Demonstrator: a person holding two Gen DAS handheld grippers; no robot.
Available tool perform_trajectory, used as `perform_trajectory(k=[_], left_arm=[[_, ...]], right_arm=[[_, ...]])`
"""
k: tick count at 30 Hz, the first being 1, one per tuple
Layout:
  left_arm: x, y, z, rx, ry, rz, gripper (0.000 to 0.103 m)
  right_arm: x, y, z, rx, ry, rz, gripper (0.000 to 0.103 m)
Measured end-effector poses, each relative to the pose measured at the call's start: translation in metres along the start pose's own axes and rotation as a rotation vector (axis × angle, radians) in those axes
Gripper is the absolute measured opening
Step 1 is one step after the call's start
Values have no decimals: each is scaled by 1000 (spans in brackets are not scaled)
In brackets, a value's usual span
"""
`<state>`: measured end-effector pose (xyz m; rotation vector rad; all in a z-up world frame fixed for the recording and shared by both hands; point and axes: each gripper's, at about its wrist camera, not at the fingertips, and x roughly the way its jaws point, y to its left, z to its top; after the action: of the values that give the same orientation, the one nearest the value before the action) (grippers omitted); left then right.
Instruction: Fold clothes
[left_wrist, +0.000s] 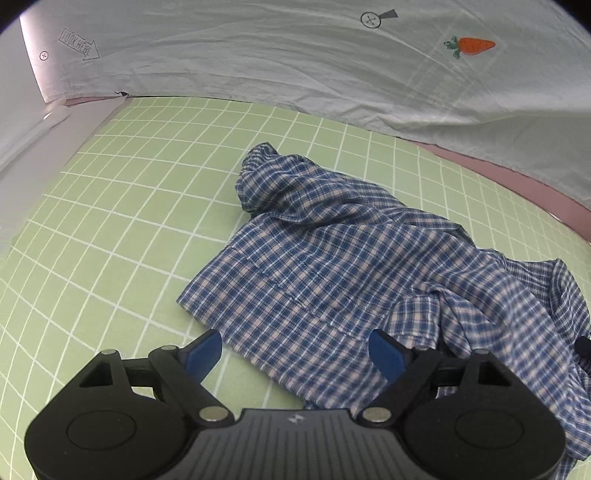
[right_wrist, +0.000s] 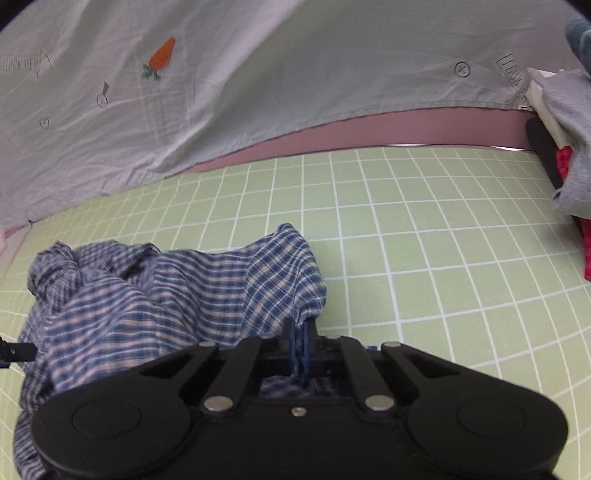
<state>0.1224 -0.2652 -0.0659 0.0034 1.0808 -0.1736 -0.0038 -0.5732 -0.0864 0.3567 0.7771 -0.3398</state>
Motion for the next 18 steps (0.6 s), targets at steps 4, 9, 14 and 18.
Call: perform_trajectory(k=[4,9,14,18], left_arm=[[-29,16,-22,-18,-23,-33,87],[-54,44,-54,7,-31,-21,87],[-69,88,-80,-6,-5,-10,87],[-81,124,-91,0,-11,24,87]], right_arm=[[-36,12,-20,15,-16,50,4],[-49,53,-52,8,-2,106,4],[-61,94,-84,-1,12,162,4],[-66,128,-107,0,26,204,4]])
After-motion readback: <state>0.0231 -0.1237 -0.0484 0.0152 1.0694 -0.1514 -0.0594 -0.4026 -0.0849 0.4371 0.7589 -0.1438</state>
